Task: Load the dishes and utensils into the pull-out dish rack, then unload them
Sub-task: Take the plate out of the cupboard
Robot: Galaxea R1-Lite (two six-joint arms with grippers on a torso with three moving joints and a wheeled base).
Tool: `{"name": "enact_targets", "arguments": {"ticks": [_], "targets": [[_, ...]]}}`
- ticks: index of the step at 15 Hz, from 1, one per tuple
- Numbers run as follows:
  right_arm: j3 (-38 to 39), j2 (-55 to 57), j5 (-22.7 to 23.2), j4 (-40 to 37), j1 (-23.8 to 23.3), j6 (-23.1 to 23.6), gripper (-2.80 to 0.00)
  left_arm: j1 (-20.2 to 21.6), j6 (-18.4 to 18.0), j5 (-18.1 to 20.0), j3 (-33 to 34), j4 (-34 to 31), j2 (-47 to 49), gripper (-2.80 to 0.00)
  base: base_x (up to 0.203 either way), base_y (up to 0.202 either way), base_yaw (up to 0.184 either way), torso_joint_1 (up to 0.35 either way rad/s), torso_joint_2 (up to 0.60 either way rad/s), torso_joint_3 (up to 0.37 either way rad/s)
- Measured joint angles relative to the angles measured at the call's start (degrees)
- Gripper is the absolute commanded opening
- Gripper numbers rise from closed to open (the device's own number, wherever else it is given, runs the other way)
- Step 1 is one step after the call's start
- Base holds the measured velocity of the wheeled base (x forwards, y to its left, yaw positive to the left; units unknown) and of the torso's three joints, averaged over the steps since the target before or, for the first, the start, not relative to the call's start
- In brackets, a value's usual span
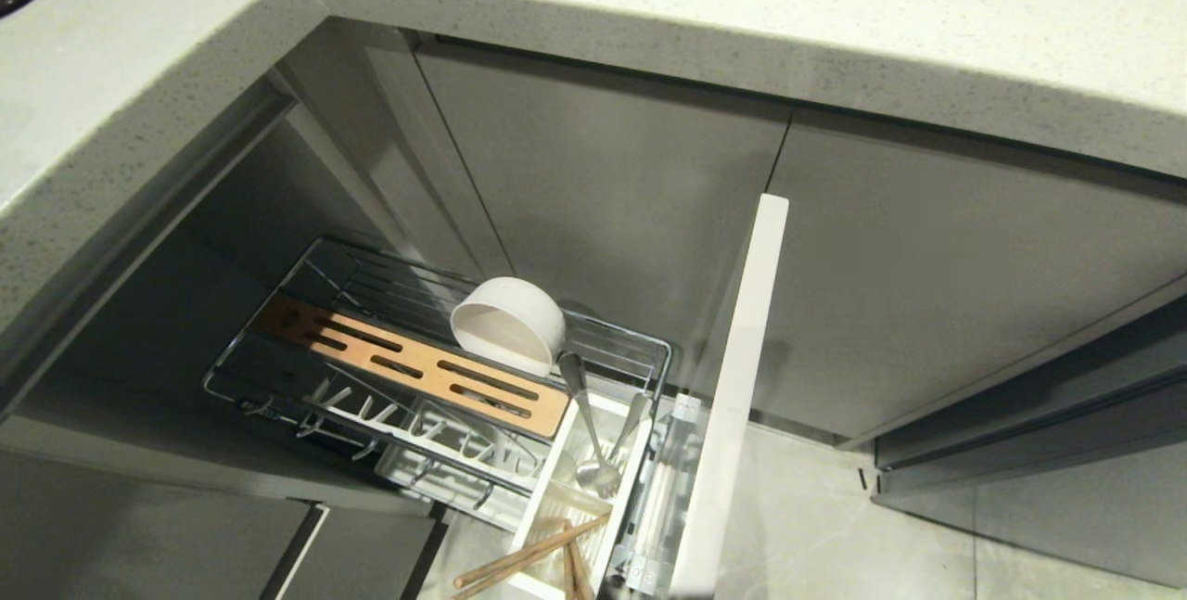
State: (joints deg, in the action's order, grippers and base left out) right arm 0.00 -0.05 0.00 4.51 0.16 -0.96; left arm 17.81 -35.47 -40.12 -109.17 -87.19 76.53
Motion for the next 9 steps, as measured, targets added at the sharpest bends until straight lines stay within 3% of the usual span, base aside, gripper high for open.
{"name": "enact_targets", "arguments": {"ticks": [1, 2, 9], "targets": [[0.00, 0.00, 0.00, 0.01, 0.00, 0.00, -2.80, -0.09, 0.00, 0.13, 0.21, 0.00, 0.15, -2.80, 0.000, 0.000, 0.000, 0.000, 0.00, 0.000], [0.00, 0.00, 0.00, 0.01, 0.00, 0.00, -2.80, -0.13, -0.02, 0.19, 0.40, 0.00, 0.21, 0.00, 0.000, 0.000, 0.000, 0.000, 0.00, 0.000], [0.00, 0.00, 0.00, 0.02, 0.00, 0.00, -2.80, -0.15, 0.62, 1.29, 0.31, 0.07, -0.45, 0.00, 0.000, 0.000, 0.000, 0.000, 0.00, 0.000]]}}
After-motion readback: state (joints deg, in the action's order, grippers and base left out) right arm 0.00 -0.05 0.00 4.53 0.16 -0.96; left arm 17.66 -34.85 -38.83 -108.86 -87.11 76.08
